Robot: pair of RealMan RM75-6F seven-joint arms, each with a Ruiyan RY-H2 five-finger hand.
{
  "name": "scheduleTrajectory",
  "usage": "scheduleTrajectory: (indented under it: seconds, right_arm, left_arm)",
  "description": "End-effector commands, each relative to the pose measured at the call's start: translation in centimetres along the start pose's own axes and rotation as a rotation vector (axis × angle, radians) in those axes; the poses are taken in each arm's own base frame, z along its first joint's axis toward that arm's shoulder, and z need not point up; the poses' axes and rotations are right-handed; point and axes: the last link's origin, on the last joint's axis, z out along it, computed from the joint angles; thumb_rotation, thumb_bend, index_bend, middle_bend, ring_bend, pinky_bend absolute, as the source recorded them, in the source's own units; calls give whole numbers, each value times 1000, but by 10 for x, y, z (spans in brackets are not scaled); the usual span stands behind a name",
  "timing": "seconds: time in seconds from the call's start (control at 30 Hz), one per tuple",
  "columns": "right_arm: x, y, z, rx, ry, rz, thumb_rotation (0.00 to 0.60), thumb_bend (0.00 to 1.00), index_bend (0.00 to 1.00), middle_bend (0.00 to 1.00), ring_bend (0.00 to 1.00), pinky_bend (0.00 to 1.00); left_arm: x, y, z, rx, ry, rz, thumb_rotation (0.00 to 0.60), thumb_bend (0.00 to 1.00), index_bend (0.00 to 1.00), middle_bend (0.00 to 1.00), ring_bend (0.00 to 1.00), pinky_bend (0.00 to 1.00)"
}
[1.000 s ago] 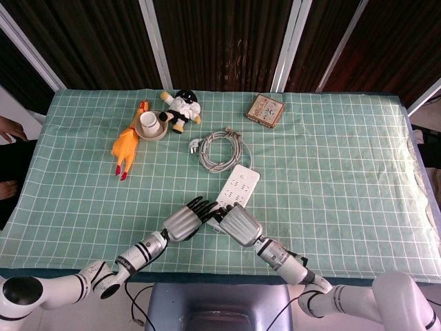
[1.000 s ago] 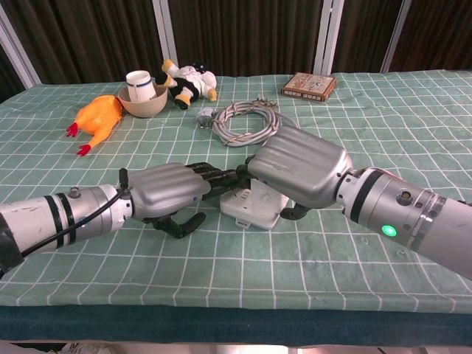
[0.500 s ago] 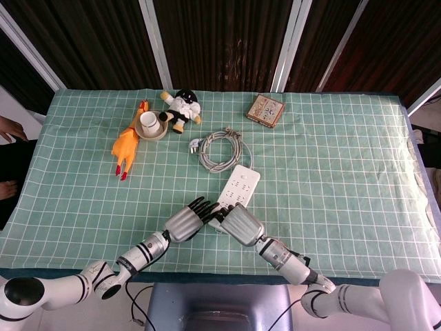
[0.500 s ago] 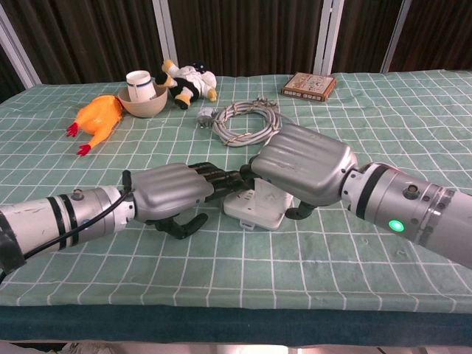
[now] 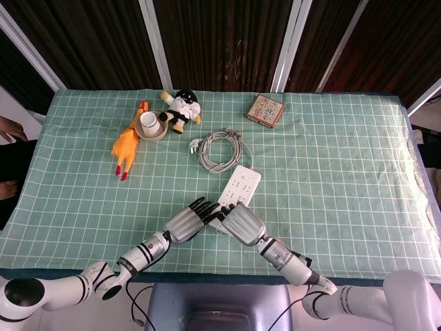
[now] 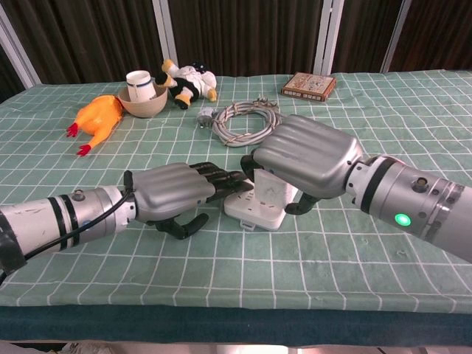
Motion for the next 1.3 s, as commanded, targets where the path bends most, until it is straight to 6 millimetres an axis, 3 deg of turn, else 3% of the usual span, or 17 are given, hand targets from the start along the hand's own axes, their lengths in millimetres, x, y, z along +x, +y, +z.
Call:
scheduleTrajectory:
  seconds: [0.03,0.4,0.7,1.03,1.2,1.3]
  right_arm:
    - [-4,1,-6,1,1,-4,600,372,968,712,682,883]
    - [12,11,-15,-27,96,60,600,372,970,712,683,886]
    - [21,41,-41,-59,109,-5,600,372,970,712,683,886]
    - [-2,91,-100,-78,-115,-308,600,371,969,712,683,884]
    - [-19,99,-106,-89,-211,-411,600,371,958,712,674,870]
    - [-29,98,-105,-82,-251,-452,600,364,890,712,624,829]
  left_arm:
    - [0,0,0,0,0,1,600,676,0,0,0,0]
    - [7,0,0,5,22,-15,600,675,0,0,0,0]
    - [24,-2,-8,4,69,-59,600,675,0,0,0,0]
    - [50,-9,-19,12,139,-141,600,675,0,0,0,0]
    - [57,-8,-24,8,162,-185,600,663,0,0,0,0]
    - [58,-8,-28,5,162,-230,600,605,0,0,0,0]
